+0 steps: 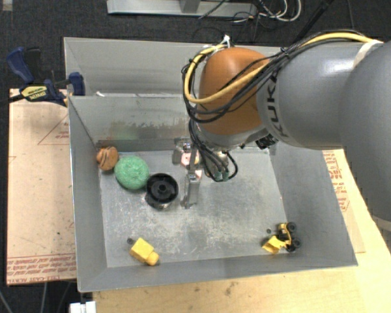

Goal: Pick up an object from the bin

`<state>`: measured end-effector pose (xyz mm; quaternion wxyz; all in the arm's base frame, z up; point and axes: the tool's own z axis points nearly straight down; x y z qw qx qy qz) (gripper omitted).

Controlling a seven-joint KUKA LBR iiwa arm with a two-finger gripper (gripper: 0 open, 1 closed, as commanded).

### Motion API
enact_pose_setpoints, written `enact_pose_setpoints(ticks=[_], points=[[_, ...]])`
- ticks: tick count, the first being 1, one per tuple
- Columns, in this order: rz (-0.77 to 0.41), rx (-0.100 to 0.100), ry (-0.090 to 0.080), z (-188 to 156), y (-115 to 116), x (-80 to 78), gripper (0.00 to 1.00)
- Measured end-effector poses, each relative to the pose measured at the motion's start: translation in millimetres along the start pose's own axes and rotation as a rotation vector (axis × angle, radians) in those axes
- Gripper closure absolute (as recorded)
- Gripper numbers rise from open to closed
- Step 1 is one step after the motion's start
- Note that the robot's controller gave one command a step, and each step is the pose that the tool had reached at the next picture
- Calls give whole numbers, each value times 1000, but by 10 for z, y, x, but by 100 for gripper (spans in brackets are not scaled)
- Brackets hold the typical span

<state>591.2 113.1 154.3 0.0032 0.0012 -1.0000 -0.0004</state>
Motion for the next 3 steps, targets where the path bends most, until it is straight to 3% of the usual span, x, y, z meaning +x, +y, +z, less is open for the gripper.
enact_pose_setpoints(ticks=[1,2,3], points=[[2,-1,-7,-47,-4,-17,0],[35,-1,-15,292,321,-67,0],[79,0,-6,594,100,455,100]])
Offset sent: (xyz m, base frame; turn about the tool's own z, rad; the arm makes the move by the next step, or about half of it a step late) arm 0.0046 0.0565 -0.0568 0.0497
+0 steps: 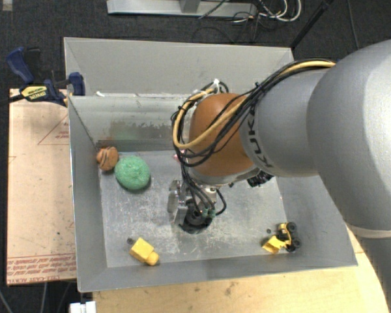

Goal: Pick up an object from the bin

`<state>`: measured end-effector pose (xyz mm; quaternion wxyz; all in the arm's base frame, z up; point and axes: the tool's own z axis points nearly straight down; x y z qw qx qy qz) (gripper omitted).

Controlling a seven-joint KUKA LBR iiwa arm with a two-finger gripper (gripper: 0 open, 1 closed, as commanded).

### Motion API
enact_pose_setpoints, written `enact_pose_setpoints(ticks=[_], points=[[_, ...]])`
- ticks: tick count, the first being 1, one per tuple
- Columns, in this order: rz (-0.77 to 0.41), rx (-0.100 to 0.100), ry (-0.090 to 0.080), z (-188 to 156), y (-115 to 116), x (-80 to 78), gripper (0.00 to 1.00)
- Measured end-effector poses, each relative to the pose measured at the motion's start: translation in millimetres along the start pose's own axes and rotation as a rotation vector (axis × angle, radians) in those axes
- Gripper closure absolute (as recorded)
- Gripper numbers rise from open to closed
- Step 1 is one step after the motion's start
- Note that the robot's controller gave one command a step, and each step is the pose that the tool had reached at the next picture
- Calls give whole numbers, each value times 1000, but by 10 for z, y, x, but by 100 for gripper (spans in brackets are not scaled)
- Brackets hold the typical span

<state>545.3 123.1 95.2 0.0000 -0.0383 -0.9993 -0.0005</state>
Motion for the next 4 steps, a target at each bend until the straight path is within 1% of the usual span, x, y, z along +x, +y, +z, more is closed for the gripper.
enact_pose_setpoints(ticks=[1,2,3,4], points=[[0,0,0,0,0,0,0],[0,0,0,0,0,0,0],[-73,-1,-2,139,-452,129,0],[-89,0,-2,-163,-544,-209,100]])
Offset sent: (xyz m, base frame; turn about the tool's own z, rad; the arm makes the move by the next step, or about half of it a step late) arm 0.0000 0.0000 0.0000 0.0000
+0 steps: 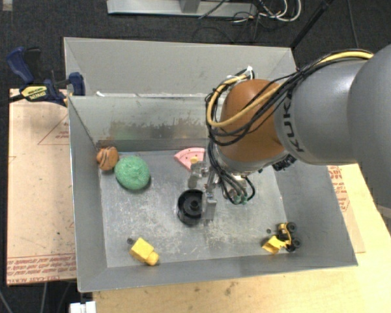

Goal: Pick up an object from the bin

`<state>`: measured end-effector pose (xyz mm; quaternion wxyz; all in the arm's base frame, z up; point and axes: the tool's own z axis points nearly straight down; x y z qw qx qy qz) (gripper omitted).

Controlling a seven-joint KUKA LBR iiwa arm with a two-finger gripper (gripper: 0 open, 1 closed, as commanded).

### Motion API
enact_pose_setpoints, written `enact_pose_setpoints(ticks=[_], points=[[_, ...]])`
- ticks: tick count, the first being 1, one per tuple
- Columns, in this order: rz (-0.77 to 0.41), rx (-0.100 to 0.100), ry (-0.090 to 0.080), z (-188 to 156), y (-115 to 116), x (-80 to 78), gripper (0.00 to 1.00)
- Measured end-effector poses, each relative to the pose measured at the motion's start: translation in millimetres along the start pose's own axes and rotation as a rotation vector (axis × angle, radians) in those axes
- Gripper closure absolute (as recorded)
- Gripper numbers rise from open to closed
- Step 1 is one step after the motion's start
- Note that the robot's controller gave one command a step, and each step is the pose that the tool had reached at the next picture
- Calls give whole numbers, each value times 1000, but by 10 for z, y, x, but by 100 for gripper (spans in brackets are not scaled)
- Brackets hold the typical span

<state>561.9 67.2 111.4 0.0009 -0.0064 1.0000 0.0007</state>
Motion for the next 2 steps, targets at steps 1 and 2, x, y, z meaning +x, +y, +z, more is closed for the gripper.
enact_pose_setpoints(ticks=[1,2], points=[[0,0,0,0,0,0,100],[-4,2,10,-387,69,179,100]])
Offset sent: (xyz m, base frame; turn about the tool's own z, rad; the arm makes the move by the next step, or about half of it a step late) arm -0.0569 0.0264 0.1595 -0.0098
